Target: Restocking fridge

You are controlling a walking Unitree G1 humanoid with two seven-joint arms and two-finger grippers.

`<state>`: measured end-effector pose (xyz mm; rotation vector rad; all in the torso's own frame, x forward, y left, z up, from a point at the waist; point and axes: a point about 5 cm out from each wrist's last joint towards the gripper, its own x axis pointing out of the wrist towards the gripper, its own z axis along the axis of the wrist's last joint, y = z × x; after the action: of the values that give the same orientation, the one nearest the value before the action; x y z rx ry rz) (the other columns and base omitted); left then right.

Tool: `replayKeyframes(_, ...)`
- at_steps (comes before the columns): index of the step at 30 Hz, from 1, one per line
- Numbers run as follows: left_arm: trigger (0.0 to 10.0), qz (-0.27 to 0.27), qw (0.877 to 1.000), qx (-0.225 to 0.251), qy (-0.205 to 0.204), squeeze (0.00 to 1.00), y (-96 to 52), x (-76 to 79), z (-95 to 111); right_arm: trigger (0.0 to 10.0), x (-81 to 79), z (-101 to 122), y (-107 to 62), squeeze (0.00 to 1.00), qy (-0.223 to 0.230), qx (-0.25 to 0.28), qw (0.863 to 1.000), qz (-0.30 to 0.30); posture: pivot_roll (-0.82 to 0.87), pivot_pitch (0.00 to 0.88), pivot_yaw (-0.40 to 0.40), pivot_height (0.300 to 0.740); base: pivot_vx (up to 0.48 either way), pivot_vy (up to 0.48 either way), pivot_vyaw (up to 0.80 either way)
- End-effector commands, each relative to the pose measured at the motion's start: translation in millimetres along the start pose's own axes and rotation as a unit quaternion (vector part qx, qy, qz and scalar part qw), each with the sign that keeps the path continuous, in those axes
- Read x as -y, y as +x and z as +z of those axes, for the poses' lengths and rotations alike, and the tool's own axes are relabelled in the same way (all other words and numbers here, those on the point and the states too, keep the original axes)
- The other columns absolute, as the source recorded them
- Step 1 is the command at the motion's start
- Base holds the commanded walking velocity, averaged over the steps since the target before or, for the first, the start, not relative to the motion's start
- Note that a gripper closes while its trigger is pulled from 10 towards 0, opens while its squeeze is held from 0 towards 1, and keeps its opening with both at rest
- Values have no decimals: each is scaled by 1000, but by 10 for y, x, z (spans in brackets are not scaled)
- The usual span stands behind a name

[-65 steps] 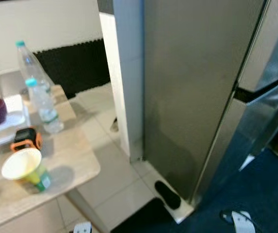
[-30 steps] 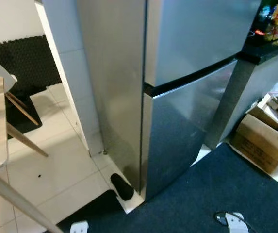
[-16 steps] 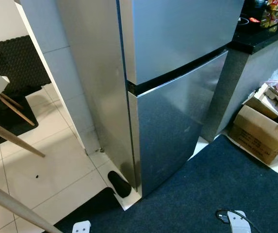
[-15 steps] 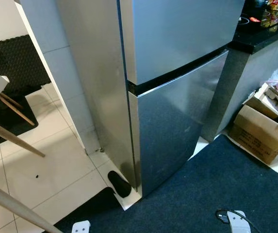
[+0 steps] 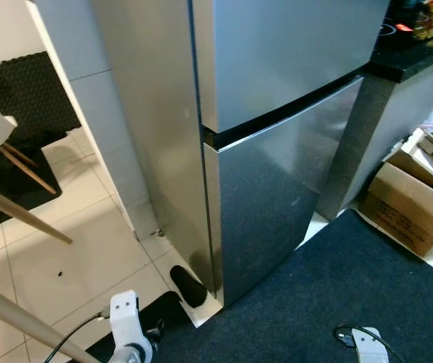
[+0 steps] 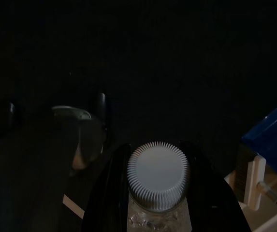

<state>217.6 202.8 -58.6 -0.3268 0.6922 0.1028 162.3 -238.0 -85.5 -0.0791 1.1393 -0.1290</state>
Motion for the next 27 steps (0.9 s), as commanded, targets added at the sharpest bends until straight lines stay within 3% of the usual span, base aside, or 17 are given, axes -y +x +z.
replayKeyframes(1,10000,-5,999,39,-10,0,31,-28,205,10000,-12,-21,0,0,-2,-2,1000,2,9,0,17,740,0,0,0)
replayKeyframes(2,10000,-5,999,39,-10,0,31,-28,205,10000,-12,-21,0,0,-2,-2,1000,2,9,0,17,740,0,0,0)
replayKeyframes(3,10000,-49,994,101,-17,82,102,92,570,10000,-9,-25,0,0,-4,-3,1000,2,7,0,17,740,0,0,0)
replayKeyframes(5,10000,-67,990,121,-17,82,118,142,699,10000,-7,-26,0,0,-4,-3,1000,2,7,0,17,740,0,0,0)
replayKeyframes(6,10000,-94,985,143,-2,1000,135,223,858,10000,-5,-29,-1,0,-4,-3,1000,2,1,0,19,740,0,0,0)
replayKeyframes(8,10000,-141,974,175,34,1000,146,372,1095,10000,-1,-33,-1,0,-1,-2,1000,2,-7,0,26,740,0,0,0)
replayKeyframes(9,10000,-141,974,175,34,1000,146,372,1095,10000,-1,-33,-1,0,-1,-2,1000,2,-7,0,26,740,0,0,0)
replayKeyframes(11,10000,-202,953,216,74,1000,128,572,1389,10000,28,-8,-4,0,-5,3,1000,0,-18,25,34,740,0,0,0)
replayKeyframes(13,10000,-215,946,226,85,1000,118,619,1456,10000,37,4,-4,0,-7,5,1000,-1,-19,32,35,740,0,0,0)
replayKeyframes(17,10000,-284,911,270,129,1000,44,845,1765,10000,61,84,-6,0,-21,17,1000,0,-37,97,38,740,0,0,0)
replayKeyframes(18,10000,-284,911,270,129,1000,44,845,1765,10000,61,84,-6,0,-21,17,1000,0,-37,97,38,740,0,0,0)
replayKeyframes(20,10000,-312,894,288,143,1000,2,943,1881,10000,52,117,-5,0,-27,23,999,2,-38,121,38,740,0,0,0)
replayKeyframes(23,10000,-363,856,321,183,1000,-101,1159,2087,10000,63,134,-7,0,-27,29,999,2,-26,131,33,740,0,0,0)
replayKeyframes(24,10000,-363,856,321,183,1000,-101,1159,2087,10000,63,134,-7,0,-27,29,999,2,-26,131,33,740,0,0,0)
replayKeyframes(25,10000,-372,846,332,190,1000,-133,1208,2136,10000,74,119,-9,0,-26,28,999,1,-20,145,26,740,0,0,0)
replayKeyframes(26,10000,-387,826,355,205,16,-201,1278,2247,10000,83,74,-10,0,-34,21,999,1,-28,155,33,740,0,0,0)
replayKeyframes(27,10000,-387,826,355,205,16,-201,1278,2247,10000,83,74,-10,0,-34,21,999,1,-28,155,33,740,0,0,0)
